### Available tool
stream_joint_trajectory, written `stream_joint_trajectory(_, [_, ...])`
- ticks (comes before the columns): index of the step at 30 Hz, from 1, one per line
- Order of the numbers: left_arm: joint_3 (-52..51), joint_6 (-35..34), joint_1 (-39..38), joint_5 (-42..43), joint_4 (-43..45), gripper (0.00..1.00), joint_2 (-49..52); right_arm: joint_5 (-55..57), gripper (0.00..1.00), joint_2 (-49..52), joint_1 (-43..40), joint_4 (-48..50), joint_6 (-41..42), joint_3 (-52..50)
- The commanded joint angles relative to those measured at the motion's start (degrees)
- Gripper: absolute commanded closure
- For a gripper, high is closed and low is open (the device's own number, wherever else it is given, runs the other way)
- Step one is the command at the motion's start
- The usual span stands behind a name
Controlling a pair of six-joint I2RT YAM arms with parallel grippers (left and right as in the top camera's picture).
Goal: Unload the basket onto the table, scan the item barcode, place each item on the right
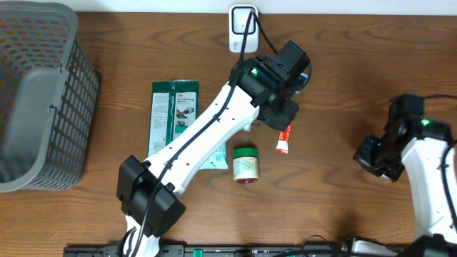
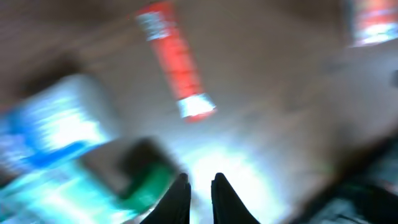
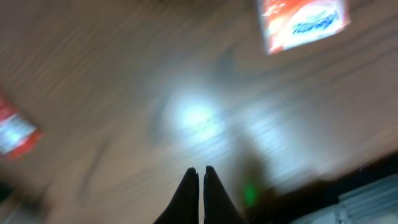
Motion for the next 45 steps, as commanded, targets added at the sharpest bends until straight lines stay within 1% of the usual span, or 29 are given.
stream_joint_trajectory(1, [-0.2, 2.4, 0.6, -15.6, -1.8, 0.87, 0.4, 12.6, 0.97, -0.4, -0.4, 6.3, 5.8, -5.5])
stream_joint_trajectory(2, [-0.2, 2.4, 1.0, -16.6, -2.3, 0.87, 0.4, 13.6, 0.96, -0.4, -0.4, 9.2, 6.2, -7.2])
stream_joint_trajectory(5, [-0.2, 2.4, 3.2, -17.0, -3.2, 0.87, 0.4, 17.0, 0.99, -0.3, -0.5, 17.0, 9.0, -12.2])
stream_joint_trajectory(9, [-0.2, 2.2, 8.2, -17.0, -4.4, 0.87, 0.4, 23.6, 0.99, -0.3, -1.3, 20.9, 15.8, -16.6])
stream_joint_trajectory(10, [-0.2, 2.2, 9.6, -17.0, -4.7, 0.87, 0.4, 25.7, 0.97, -0.3, -1.7, 21.4, 16.5, -17.2])
stream_joint_trajectory(14, [-0.2, 2.2, 15.4, -15.2, -4.8, 0.87, 0.4, 33.9, 0.79, -0.3, -3.3, 24.4, 18.2, -18.6])
stream_joint_trajectory(16, [-0.2, 2.2, 18.3, -13.9, -4.8, 0.87, 0.4, 34.6, 0.77, -0.3, -4.4, 27.1, 18.2, -19.1])
stream_joint_trajectory(17, [-0.2, 2.2, 19.7, -13.6, -4.8, 0.87, 0.4, 34.4, 0.77, -0.3, -4.9, 28.5, 18.2, -19.3])
stream_joint_trajectory(19, [-0.2, 2.2, 22.6, -12.4, -4.8, 0.87, 0.4, 32.8, 0.84, -0.3, -5.7, 30.5, 18.1, -19.3])
stream_joint_trajectory(21, [-0.2, 2.2, 25.1, -10.9, -4.9, 0.87, 0.3, 31.3, 0.82, -0.4, -5.8, 30.8, 16.7, -19.2])
stream_joint_trajectory(23, [-0.2, 2.2, 27.4, -9.9, -4.9, 0.87, 0.3, 28.8, 0.96, -0.4, -5.7, 30.8, 16.4, -19.2])
stream_joint_trajectory(24, [-0.2, 2.2, 28.5, -9.4, -4.8, 0.87, 0.3, 26.6, 0.99, -0.6, -5.7, 30.8, 16.0, -19.1])
stream_joint_trajectory(27, [-0.2, 2.2, 31.3, -5.8, -4.3, 0.86, 0.3, 13.0, 0.99, -0.7, -5.6, 31.3, 7.9, -19.1])
stream_joint_trajectory(29, [-0.2, 2.2, 32.5, -3.0, -4.2, 0.87, 0.3, 8.2, 0.99, -0.6, -5.5, 31.2, 5.8, -19.3])
stream_joint_trajectory(33, [-0.2, 2.2, 33.2, -1.3, -4.2, 0.85, 0.3, 9.8, 0.99, 0.5, -5.5, 32.6, 5.9, -20.8])
stream_joint_trajectory(38, [-0.2, 2.2, 33.2, -1.3, -4.2, 0.83, 0.3, 11.9, 0.99, 3.5, -5.5, 39.8, 5.9, -24.1])
stream_joint_trajectory(41, [-0.2, 2.5, 33.2, -1.4, -4.2, 0.83, 0.3, 19.1, 0.99, 3.9, -5.5, 41.1, 5.9, -24.0])
stream_joint_trajectory(43, [-0.2, 2.7, 33.3, -1.3, -4.2, 0.83, 0.3, 27.2, 0.99, 3.9, -5.6, 40.8, 5.9, -23.4])
stream_joint_trajectory(45, [-0.2, 2.8, 33.3, -1.3, -4.2, 0.83, 0.3, 29.3, 0.99, 3.8, -5.5, 40.7, 5.8, -22.3])
